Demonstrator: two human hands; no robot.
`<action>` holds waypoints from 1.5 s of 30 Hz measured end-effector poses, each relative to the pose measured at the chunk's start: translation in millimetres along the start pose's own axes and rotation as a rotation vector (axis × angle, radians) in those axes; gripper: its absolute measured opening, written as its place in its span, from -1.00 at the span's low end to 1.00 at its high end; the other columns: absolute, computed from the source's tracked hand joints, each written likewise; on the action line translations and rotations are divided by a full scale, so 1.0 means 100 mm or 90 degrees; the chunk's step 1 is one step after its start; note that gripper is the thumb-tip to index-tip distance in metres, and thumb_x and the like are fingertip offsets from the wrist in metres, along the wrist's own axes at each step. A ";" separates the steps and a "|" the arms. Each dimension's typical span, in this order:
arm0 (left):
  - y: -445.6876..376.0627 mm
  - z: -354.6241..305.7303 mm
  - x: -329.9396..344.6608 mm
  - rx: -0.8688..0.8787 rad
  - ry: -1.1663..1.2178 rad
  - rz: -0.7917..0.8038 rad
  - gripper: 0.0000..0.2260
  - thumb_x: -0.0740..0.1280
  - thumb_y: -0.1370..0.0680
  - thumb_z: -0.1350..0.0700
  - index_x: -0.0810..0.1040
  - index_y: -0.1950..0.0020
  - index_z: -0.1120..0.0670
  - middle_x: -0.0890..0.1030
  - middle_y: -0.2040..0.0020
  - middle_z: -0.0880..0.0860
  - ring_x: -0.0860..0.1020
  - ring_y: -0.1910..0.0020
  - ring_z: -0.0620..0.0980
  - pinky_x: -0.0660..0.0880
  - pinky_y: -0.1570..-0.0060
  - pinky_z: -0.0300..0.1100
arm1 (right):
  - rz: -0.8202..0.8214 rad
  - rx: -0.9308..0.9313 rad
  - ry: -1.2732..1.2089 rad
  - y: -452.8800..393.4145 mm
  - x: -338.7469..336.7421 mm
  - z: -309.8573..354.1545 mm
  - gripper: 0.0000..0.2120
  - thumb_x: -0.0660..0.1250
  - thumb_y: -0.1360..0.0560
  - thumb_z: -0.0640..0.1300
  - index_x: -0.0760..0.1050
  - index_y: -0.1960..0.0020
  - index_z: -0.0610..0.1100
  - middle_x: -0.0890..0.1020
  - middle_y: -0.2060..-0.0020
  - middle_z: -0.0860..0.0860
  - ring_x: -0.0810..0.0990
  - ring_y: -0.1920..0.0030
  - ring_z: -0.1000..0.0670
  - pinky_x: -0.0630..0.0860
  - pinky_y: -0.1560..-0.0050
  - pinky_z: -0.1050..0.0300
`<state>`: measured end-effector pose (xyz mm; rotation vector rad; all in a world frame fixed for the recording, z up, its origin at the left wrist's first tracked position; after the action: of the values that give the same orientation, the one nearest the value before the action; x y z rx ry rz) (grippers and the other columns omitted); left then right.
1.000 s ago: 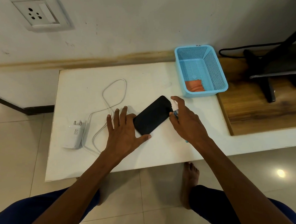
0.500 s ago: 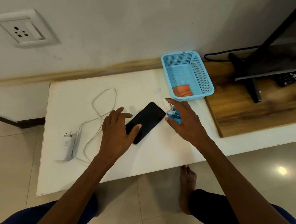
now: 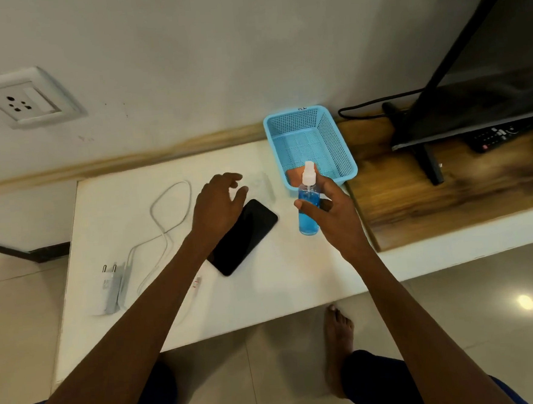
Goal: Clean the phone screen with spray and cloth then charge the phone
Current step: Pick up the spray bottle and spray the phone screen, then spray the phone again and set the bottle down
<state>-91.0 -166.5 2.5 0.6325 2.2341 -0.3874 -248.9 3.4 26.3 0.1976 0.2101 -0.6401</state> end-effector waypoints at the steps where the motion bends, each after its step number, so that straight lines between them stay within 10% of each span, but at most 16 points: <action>1: -0.14 -0.05 0.08 0.009 -0.036 0.013 -0.70 0.32 -0.57 -0.07 0.54 -0.27 -0.02 0.60 -0.12 -0.03 0.58 -0.02 0.03 0.49 -0.10 -0.05 | -0.010 0.013 -0.015 0.00 -0.01 0.01 -0.37 0.45 -0.50 -0.12 0.31 -0.51 -0.05 0.41 -0.43 0.05 0.58 -0.25 -0.08 0.57 -0.25 -0.13; 13: -0.52 -0.12 0.49 0.061 -0.269 0.053 -0.78 0.30 -0.57 -0.01 0.57 -0.17 0.03 0.59 -0.06 0.09 0.53 -0.05 0.16 0.39 -0.02 -0.04 | 0.005 0.067 0.001 0.05 -0.10 0.03 -0.44 0.47 -0.49 -0.07 0.40 -0.45 -0.04 0.50 -0.29 0.10 0.60 -0.16 -0.06 0.55 -0.26 -0.15; 21: -0.19 -0.13 -0.03 -0.151 0.243 -0.040 -0.84 0.40 -0.50 0.00 0.52 -0.05 -0.04 0.64 0.08 -0.10 0.57 0.17 -0.18 0.41 0.19 -0.32 | 0.025 0.052 0.018 0.00 -0.01 0.03 -0.44 0.48 -0.48 -0.03 0.40 -0.43 -0.03 0.53 -0.22 0.11 0.61 -0.13 -0.07 0.57 -0.23 -0.16; 27: 0.33 -0.10 -0.66 -0.267 0.657 -0.002 -0.76 0.35 -0.56 0.08 0.57 -0.23 0.03 0.69 -0.07 0.07 0.54 0.18 -0.01 0.42 0.26 -0.23 | 0.078 0.040 0.022 0.00 0.28 0.08 -0.53 0.50 -0.45 0.02 0.40 -0.30 0.12 0.56 -0.18 0.09 0.61 -0.12 -0.01 0.58 -0.12 0.06; 34: 0.67 0.16 -0.77 -0.312 0.791 -0.042 -0.89 0.30 -0.59 0.11 0.49 -0.11 0.06 0.66 -0.20 0.06 0.60 -0.02 0.09 0.47 0.02 -0.10 | 0.152 -0.022 0.037 0.00 0.74 0.19 -0.63 0.54 -0.42 0.02 0.45 -0.11 0.26 0.61 0.00 0.34 0.63 -0.06 0.15 0.59 -0.10 0.14; 45: 0.46 0.36 -0.82 -0.289 0.859 -0.080 -0.65 0.50 -0.37 0.09 0.59 -0.13 0.07 0.67 0.03 0.01 0.56 0.13 0.02 0.47 0.17 -0.19 | 0.186 -0.074 0.079 -0.04 1.27 0.20 -0.51 0.46 -0.47 0.06 0.47 -0.37 0.05 0.60 -0.25 0.06 0.58 -0.20 0.01 0.57 -0.22 0.10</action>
<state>3.5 -170.5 36.1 0.5517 3.4457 0.7261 -149.7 -76.8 12.9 0.1523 0.3297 -0.3244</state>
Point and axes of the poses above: each hand's wrist, its own y-axis away from the middle knuckle, its own x-axis out of the palm, z = x × y, the point moved 1 cm from there along -y, towards the middle knuckle
